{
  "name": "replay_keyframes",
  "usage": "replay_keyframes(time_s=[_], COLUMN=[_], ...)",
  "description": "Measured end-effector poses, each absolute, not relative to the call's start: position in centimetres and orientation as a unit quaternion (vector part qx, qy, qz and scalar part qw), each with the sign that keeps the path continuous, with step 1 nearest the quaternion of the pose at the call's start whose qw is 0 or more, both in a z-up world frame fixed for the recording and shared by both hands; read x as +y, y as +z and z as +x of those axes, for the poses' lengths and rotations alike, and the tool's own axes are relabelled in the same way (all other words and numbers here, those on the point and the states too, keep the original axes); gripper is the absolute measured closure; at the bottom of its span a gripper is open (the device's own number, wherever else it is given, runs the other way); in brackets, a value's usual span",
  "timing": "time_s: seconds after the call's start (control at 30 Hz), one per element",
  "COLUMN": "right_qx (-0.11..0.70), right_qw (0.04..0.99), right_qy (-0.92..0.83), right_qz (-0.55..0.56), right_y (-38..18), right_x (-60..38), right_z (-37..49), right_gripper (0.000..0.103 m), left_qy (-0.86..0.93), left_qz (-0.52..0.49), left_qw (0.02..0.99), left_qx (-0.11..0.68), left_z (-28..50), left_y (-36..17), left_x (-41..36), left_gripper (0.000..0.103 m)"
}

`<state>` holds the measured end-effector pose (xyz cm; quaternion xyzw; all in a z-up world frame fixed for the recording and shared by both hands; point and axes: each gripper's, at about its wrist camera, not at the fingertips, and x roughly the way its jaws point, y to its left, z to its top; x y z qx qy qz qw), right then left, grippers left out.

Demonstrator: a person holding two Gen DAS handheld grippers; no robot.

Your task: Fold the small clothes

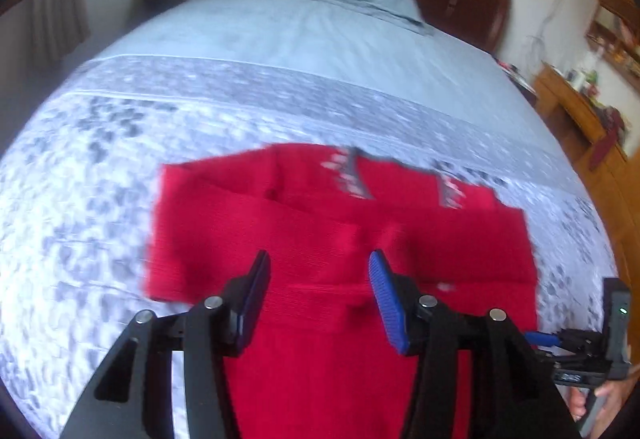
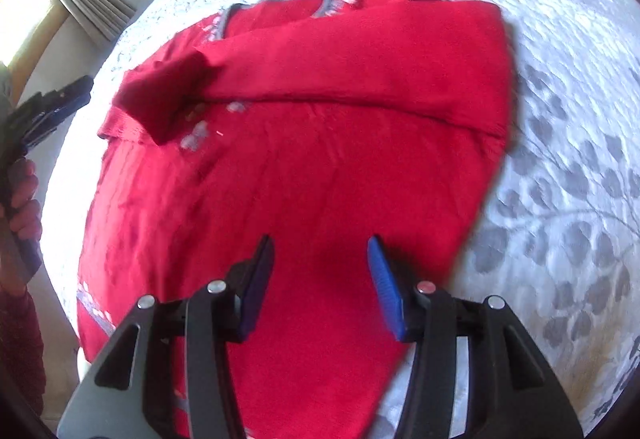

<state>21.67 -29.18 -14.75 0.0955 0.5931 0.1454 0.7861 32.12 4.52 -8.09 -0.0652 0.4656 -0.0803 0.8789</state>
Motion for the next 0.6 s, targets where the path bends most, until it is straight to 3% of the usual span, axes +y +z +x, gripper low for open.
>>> replay_keyframes(time_s=[0.23,0.37,0.47,0.6], right_qx=[0.570,0.588,0.610,0.642], right_qw=[0.792,0.779,0.764,0.743], right_qy=[0.202,0.208,0.194,0.155], right_qz=[0.079,0.071,0.079,0.109], right_y=[-10.9,-9.8,-10.4,-12.7], right_x=[-21.9,-16.3,-13.3,-11.8], right_z=[26.1,30.2,33.0,35.9], right_gripper=[0.054,0.038,0.039,0.039], left_qy=[0.013,0.013,0.013,-0.001], left_qz=[-0.042,-0.048,0.011,-0.013], left_qw=[0.847,0.825,0.827,0.821], left_qx=[0.530,0.563,0.561,0.570], left_z=[36.1,36.8,36.6,37.1], left_y=[-13.6,-17.8,-18.3,-18.1], left_x=[9.7,10.7,9.2,10.0], left_gripper=[0.051,0.048,0.046,0.046])
